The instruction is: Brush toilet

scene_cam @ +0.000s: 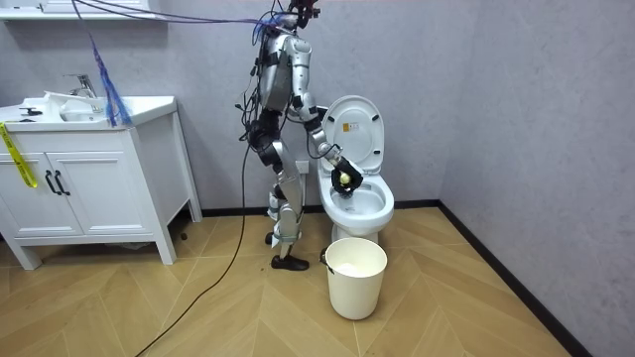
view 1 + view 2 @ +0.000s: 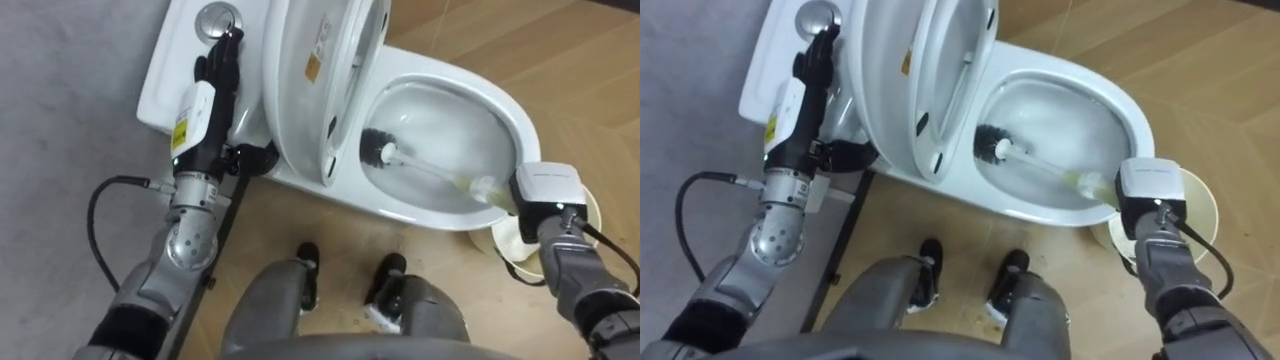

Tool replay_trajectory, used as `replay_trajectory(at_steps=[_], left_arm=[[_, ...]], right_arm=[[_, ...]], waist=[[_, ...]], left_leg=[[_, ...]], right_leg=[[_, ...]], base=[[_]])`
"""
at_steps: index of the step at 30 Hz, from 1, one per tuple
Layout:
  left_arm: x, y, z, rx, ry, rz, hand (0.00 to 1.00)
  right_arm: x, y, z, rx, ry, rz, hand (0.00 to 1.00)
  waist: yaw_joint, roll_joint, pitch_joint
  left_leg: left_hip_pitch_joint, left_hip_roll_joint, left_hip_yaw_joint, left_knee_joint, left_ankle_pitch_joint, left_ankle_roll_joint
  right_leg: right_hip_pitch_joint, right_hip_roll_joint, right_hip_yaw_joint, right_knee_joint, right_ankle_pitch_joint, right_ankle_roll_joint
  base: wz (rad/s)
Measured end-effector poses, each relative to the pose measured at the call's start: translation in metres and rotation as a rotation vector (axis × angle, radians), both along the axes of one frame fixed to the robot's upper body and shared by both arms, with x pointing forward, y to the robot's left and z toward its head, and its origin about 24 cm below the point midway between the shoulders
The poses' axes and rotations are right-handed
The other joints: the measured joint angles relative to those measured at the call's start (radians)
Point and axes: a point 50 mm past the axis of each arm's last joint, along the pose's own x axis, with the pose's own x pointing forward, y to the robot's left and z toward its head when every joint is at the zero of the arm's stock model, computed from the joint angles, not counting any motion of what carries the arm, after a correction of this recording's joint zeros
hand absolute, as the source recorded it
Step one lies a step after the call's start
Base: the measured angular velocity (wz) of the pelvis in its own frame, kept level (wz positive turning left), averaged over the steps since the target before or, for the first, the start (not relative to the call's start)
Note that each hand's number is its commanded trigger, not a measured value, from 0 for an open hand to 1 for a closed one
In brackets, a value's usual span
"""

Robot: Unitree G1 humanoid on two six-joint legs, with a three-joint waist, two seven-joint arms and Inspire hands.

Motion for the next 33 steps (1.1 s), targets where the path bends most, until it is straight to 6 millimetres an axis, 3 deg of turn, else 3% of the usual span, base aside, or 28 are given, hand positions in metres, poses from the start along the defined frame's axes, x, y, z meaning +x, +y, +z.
replay_trajectory(at_steps=[3, 4, 5, 8, 13, 20, 24, 26, 28, 33], left_arm=[[0.004, -0.003, 0.005, 0.002, -0.028, -0.012, 0.00], [0.004, -0.003, 0.007, 0.007, -0.041, -0.014, 0.00], [0.005, -0.002, 0.009, 0.016, -0.053, -0.017, 0.00], [0.007, -0.005, 0.018, 0.011, -0.092, -0.032, 0.00], [0.018, -0.015, 0.037, -0.015, -0.166, -0.065, 0.00], [0.026, -0.018, 0.054, -0.037, -0.228, -0.076, 0.00], [0.026, -0.018, 0.056, -0.039, -0.236, -0.071, 0.00], [0.026, -0.020, 0.056, -0.042, -0.238, -0.074, 0.00], [0.026, -0.020, 0.056, -0.045, -0.237, -0.070, 0.00], [0.024, -0.020, 0.052, -0.043, -0.232, -0.035, 0.00]], right_arm=[[0.007, -0.010, 0.010, -0.040, -0.032, 0.013, 1.00], [0.010, -0.015, 0.014, -0.059, -0.045, 0.010, 1.00], [0.013, -0.018, 0.017, -0.079, -0.050, 0.010, 1.00], [0.022, -0.029, 0.028, -0.143, -0.057, 0.015, 1.00], [0.043, -0.049, 0.055, -0.215, -0.102, -0.024, 1.00], [0.055, -0.073, 0.082, -0.223, -0.194, -0.175, 1.00], [0.051, -0.079, 0.082, -0.230, -0.188, -0.204, 1.00], [0.047, -0.082, 0.081, -0.244, -0.182, -0.224, 1.00], [0.044, -0.082, 0.079, -0.259, -0.165, -0.220, 1.00], [0.039, -0.076, 0.071, -0.288, -0.159, -0.164, 1.00]], waist=[[0.007, -0.001, 0.0004], [0.008, 0.005, -0.0031], [0.010, 0.001, -0.0002], [0.027, 0.013, -0.0043], [0.060, 0.023, 0.0047], [0.080, 0.033, 0.0052], [0.079, 0.043, 0.0086], [0.082, 0.064, 0.0110], [0.089, 0.078, 0.0083], [0.103, 0.087, 0.0024]], left_leg=[[-0.039, -0.004, 0.001, 0.016, -0.001, 0.000], [-0.056, -0.006, 0.001, 0.020, -0.001, 0.000], [-0.078, -0.007, 0.001, 0.036, -0.001, 0.000], [-0.145, -0.004, 0.001, 0.076, -0.002, 0.001], [-0.261, -0.011, 0.003, 0.139, -0.002, 0.001], [-0.361, -0.028, 0.016, 0.172, 0.005, 0.011], [-0.370, -0.025, 0.028, 0.165, 0.006, 0.014], [-0.375, -0.025, 0.028, 0.159, 0.007, 0.016], [-0.378, -0.023, 0.031, 0.153, 0.007, 0.017], [-0.366, -0.020, 0.040, 0.139, 0.006, 0.013]], right_leg=[[-0.048, -0.013, -0.001, 0.037, -0.010, -0.005], [-0.069, -0.019, -0.001, 0.051, -0.013, -0.007], [-0.090, -0.025, -0.003, 0.071, -0.017, -0.010], [-0.156, -0.039, -0.005, 0.116, -0.029, -0.017], [-0.270, -0.068, -0.010, 0.198, -0.044, -0.031], [-0.386, -0.104, -0.002, 0.274, -0.057, -0.040], [-0.396, -0.108, -0.001, 0.277, -0.056, -0.038], [-0.397, -0.108, -0.006, 0.270, -0.055, -0.036], [-0.402, -0.104, -0.005, 0.265, -0.052, -0.036], [-0.398, -0.088, 0.006, 0.252, -0.049, -0.039]], base=[[0.05], [0.06], [0.08], [0.11], [0.12], [0.09], [0.01], [0.05], [-0.03], [-0.07]])
